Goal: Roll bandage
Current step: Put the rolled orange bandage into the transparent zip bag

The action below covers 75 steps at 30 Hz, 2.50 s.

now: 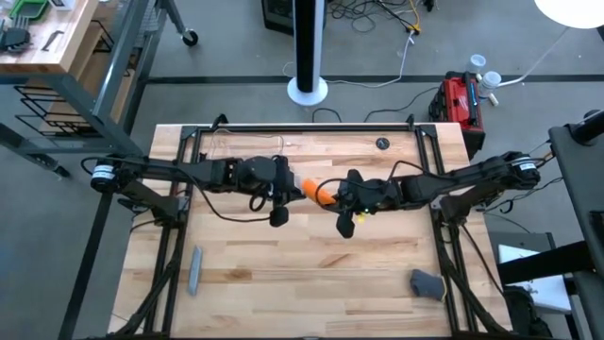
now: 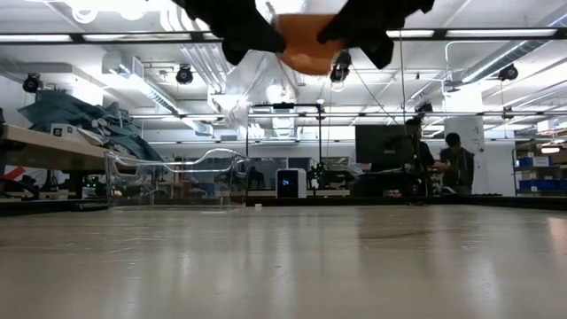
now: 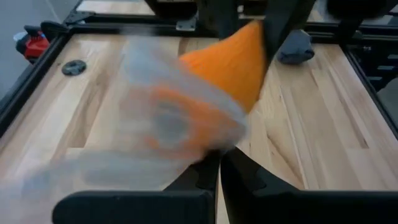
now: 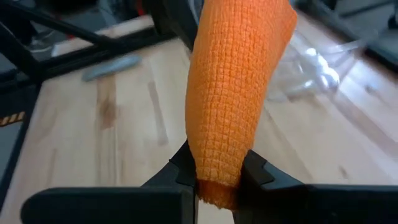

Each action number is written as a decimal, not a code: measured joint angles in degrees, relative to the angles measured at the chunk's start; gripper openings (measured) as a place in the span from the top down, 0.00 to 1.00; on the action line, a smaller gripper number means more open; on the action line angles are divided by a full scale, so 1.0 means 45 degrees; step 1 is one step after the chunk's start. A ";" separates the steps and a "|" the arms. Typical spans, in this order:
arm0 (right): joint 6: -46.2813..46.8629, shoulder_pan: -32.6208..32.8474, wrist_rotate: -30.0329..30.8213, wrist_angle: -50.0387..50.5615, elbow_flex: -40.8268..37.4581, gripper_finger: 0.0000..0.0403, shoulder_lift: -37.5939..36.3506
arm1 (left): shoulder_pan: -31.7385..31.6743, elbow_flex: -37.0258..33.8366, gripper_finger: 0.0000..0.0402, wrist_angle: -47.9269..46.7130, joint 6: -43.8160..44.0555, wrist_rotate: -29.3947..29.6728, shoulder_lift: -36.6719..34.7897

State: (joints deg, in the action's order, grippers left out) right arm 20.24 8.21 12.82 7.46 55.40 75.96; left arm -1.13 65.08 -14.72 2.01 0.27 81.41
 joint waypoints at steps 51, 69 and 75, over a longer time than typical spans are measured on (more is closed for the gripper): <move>-0.2635 0.1001 -0.1087 0.4661 0.3166 0.90 0.1336 | 0.0969 -0.0002 1.00 -0.0646 -0.2190 -0.1001 -0.0003; 0.0940 0.0749 -0.1099 0.4095 0.3389 0.90 0.2035 | 0.1986 -0.0004 1.00 0.0661 -0.8205 -0.0216 0.0029; 0.1036 0.0495 -0.1172 0.4663 0.4672 0.90 0.3323 | 0.2171 0.0058 1.00 0.0907 -0.8038 -0.0160 0.0005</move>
State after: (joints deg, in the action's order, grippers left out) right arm 24.90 10.43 7.55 28.45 76.42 90.92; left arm 8.64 65.34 -10.63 -34.16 -0.45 81.43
